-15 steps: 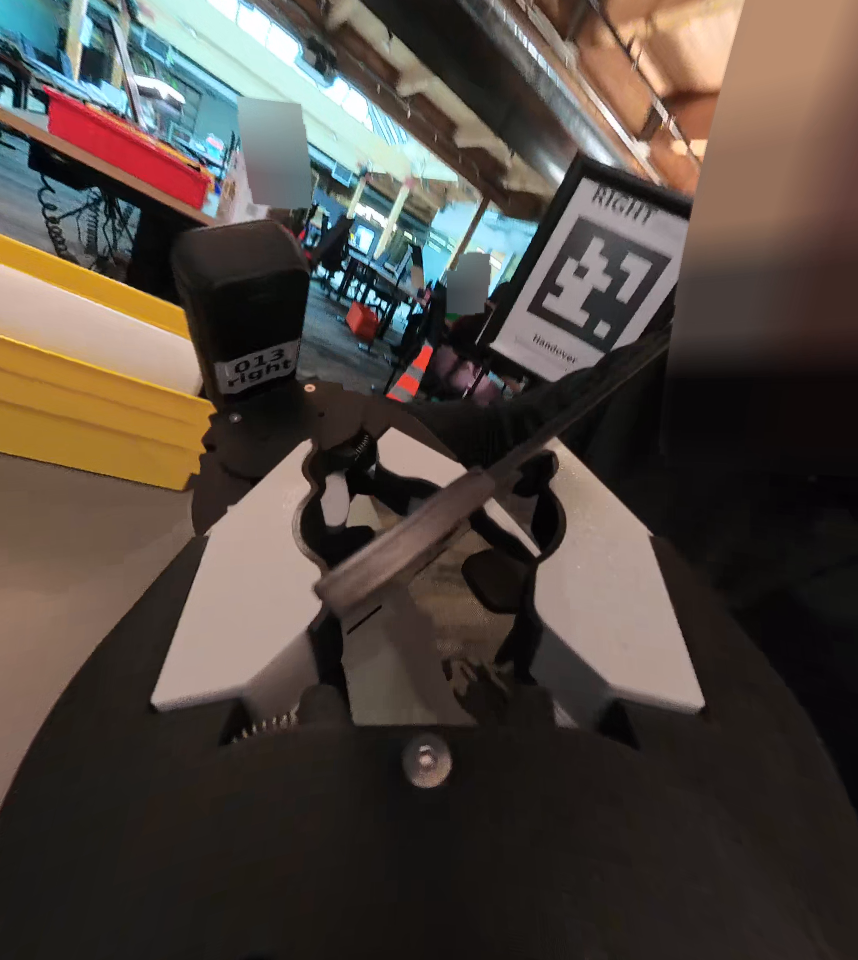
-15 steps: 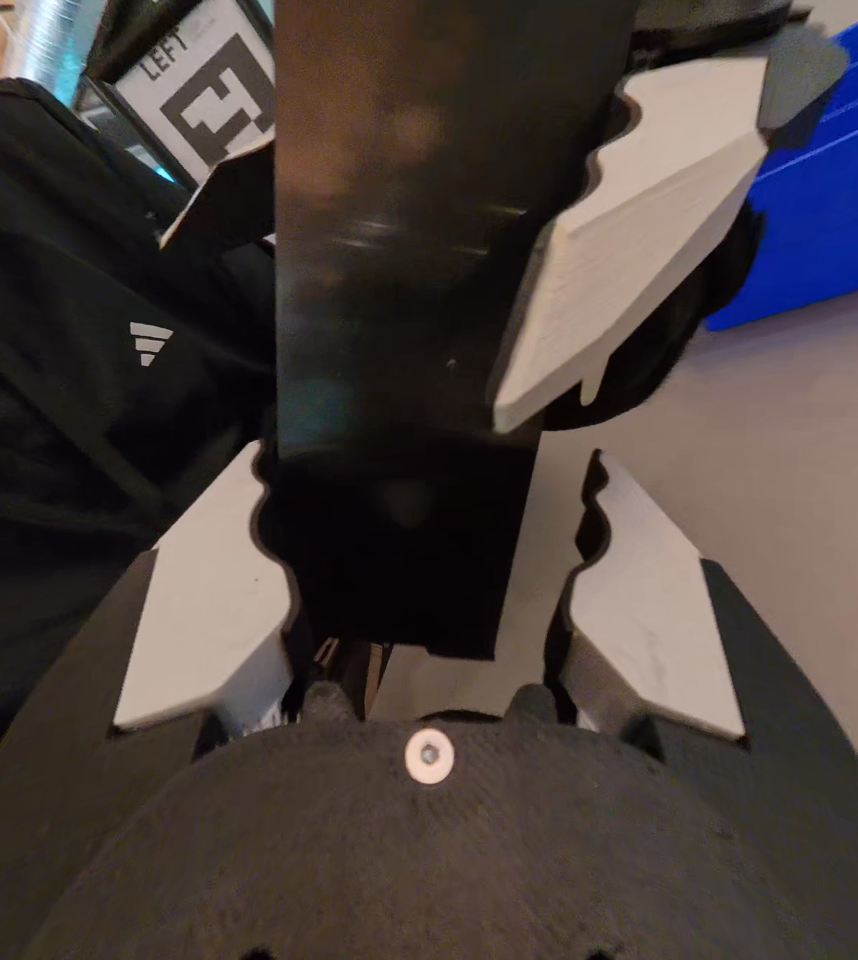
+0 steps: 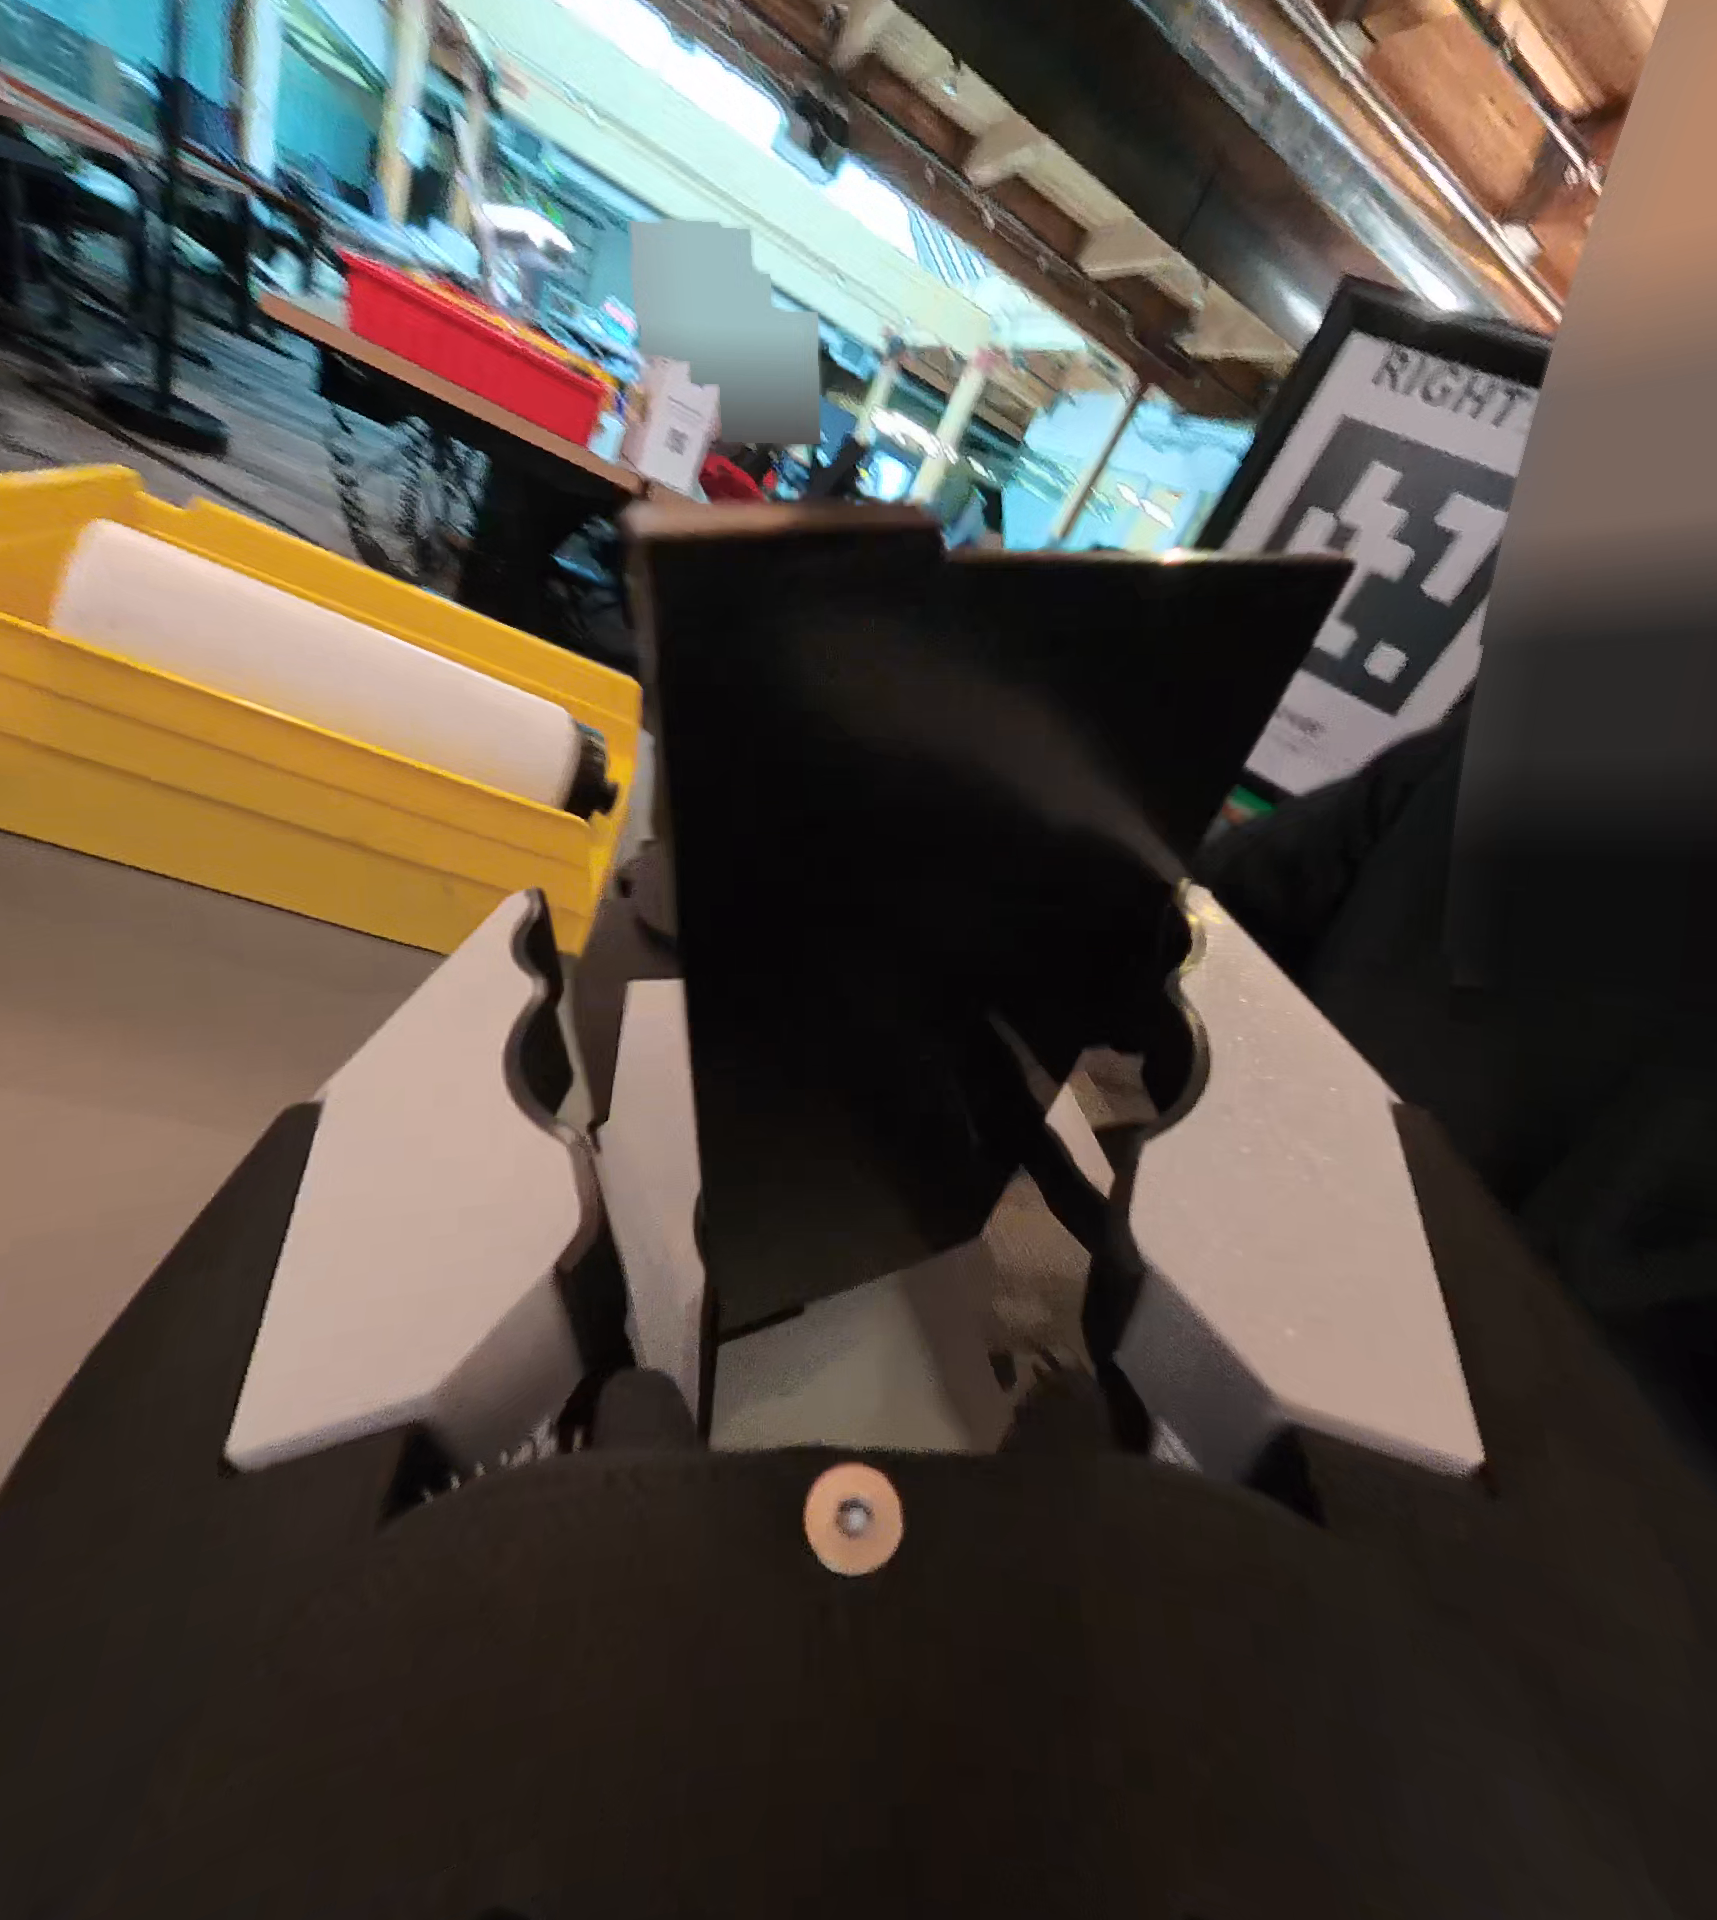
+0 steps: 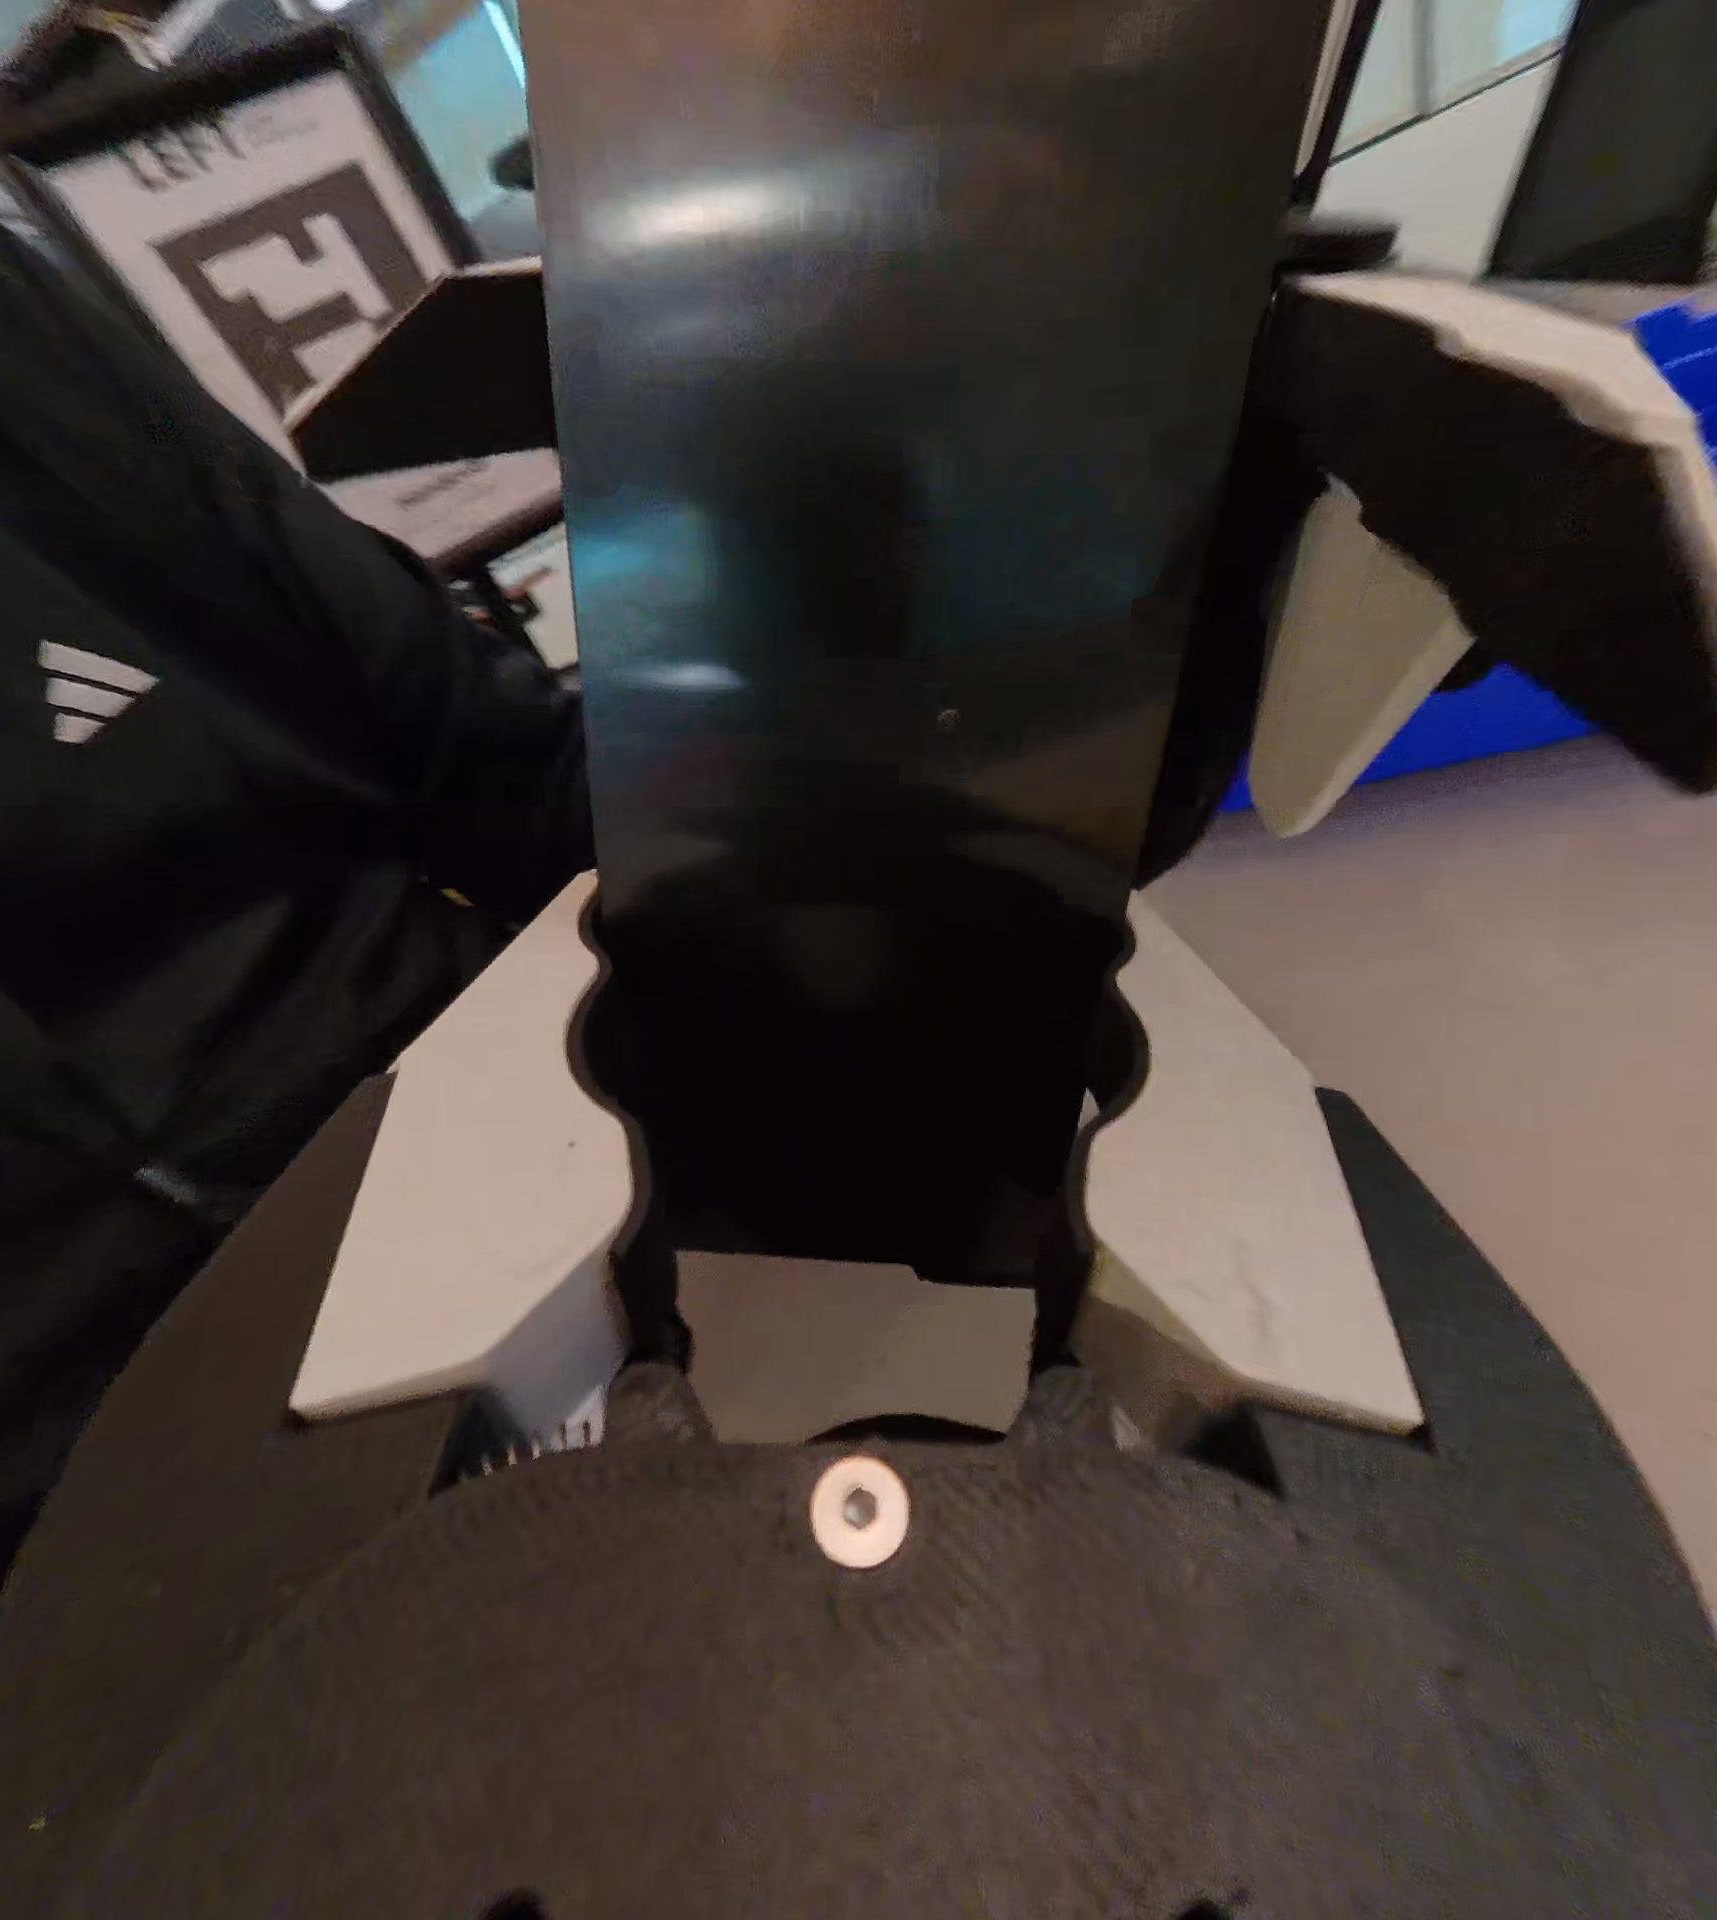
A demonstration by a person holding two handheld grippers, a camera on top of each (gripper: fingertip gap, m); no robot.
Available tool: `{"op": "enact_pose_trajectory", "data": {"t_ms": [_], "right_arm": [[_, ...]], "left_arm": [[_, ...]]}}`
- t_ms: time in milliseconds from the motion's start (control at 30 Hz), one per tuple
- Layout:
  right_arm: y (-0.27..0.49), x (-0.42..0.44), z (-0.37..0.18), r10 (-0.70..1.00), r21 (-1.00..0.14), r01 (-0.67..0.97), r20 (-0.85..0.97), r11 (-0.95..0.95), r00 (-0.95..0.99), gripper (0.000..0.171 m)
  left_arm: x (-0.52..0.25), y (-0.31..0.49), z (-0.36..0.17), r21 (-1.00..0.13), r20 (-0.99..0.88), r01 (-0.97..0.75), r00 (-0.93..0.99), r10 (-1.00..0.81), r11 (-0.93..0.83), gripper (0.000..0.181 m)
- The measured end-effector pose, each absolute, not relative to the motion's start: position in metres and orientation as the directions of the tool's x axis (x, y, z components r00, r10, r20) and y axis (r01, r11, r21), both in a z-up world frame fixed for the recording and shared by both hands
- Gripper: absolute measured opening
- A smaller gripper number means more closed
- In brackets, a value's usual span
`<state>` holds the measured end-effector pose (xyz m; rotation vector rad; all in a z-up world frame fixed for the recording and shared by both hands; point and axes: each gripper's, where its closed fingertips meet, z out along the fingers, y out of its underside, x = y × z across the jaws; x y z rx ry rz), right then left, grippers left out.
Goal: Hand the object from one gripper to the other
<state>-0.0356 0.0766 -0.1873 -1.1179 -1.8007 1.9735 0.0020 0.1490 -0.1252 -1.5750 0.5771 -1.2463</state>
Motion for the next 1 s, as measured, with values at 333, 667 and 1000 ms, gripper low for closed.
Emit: {"op": "enact_pose_trajectory", "data": {"t_ms": [333,667,1000], "right_arm": [[0.114,-0.046,-0.188,0.87,-0.978,0.153,-0.195,-0.14,-0.454,0.088],[0.096,-0.047,-0.191,0.843,-0.977,0.104,-0.215,-0.188,-0.494,0.088],[0.105,-0.045,-0.198,0.901,-0.99,0.117,-0.124,-0.082,-0.417,0.129]], "left_arm": [[-0.006,0.156,-0.119,-0.938,0.327,0.284,0.537,-0.778,-0.198,0.122],[0.009,0.151,-0.125,-0.946,0.309,0.259,0.528,-0.791,-0.197,0.086],[-0.002,0.146,-0.117,-0.928,0.351,0.294,0.475,-0.807,-0.231,0.085]]}}
